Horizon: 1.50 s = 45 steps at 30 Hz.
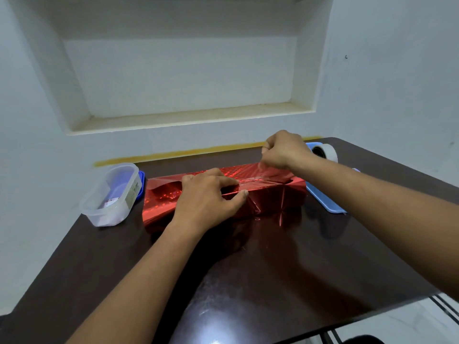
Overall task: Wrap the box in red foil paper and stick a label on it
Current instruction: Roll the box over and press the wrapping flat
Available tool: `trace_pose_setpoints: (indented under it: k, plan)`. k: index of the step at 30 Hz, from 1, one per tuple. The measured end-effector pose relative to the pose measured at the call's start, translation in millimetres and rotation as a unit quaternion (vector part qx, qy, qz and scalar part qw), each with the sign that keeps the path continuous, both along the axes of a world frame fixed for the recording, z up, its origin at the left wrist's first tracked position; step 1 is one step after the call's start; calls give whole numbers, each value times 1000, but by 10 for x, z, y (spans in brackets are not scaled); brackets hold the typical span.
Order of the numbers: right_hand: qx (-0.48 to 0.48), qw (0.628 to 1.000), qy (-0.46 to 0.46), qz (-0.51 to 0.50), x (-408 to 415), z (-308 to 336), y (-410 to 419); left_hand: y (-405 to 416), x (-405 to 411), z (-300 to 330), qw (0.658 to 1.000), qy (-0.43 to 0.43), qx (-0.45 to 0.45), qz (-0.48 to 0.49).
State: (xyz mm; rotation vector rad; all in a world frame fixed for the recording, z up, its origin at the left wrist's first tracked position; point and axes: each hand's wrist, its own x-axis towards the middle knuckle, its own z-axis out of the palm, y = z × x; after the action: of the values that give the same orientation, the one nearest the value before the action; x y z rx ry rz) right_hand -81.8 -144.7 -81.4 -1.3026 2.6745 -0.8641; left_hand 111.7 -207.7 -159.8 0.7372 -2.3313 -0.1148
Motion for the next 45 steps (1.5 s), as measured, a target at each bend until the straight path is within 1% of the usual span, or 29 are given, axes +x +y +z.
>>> trace_pose_setpoints:
  k: [1,3,5,9,12,14,15,17,19,22,23,25,27,29,31,32,35,37,39,42,45]
  plan:
    - [-4,1000,-12,14,53,-19,-15,3,-3,4,1000,-2,1,1]
    - [31,999,-21,39,144,-96,-34,14,-5,14,1000,-6,2,3]
    - [52,998,-28,30,123,-177,-15,22,1,14,1000,-8,1,6]
    - [22,998,-66,-11,-30,-191,165,19,2,9,1000,-10,6,8]
    - [-22,999,-27,-38,-9,-186,198,24,-5,15,1000,-8,12,8]
    - [-42,998,-30,-24,87,-212,149,32,-4,16,1000,-6,16,6]
    - [-35,998,-44,-7,131,-237,116,34,1,19,1000,-6,18,5]
    - [9,999,-49,9,186,-282,94,42,7,22,1000,-7,19,5]
    - [31,999,-42,-3,142,-294,127,51,10,26,1000,-11,19,6]
    - [32,998,-39,-40,64,-247,219,51,14,28,1000,-16,18,8]
    - [27,998,-29,-50,57,-230,243,49,15,28,1000,-18,17,8]
    - [5,998,19,-57,71,-209,270,46,16,24,1000,-17,18,6]
    - [-37,997,65,-26,132,-224,300,47,19,27,1000,-15,17,3]
    - [-63,995,63,53,236,-255,325,46,21,44,1000,-13,14,6]
    - [-32,986,72,146,326,-324,333,52,26,58,1000,-18,22,9]
    - [-16,981,90,170,345,-363,339,56,33,66,999,-23,30,6]
    - [2,972,156,177,320,-414,412,48,127,122,998,-52,30,-1]
    - [20,963,189,190,311,-447,481,-7,243,185,996,-90,8,27]
    - [31,953,223,202,323,-501,505,-84,384,239,991,-123,5,61]
    - [0,953,237,192,353,-551,504,-161,545,276,986,-148,29,71]
    - [-3,951,246,186,414,-559,500,-130,603,280,986,-154,14,66]
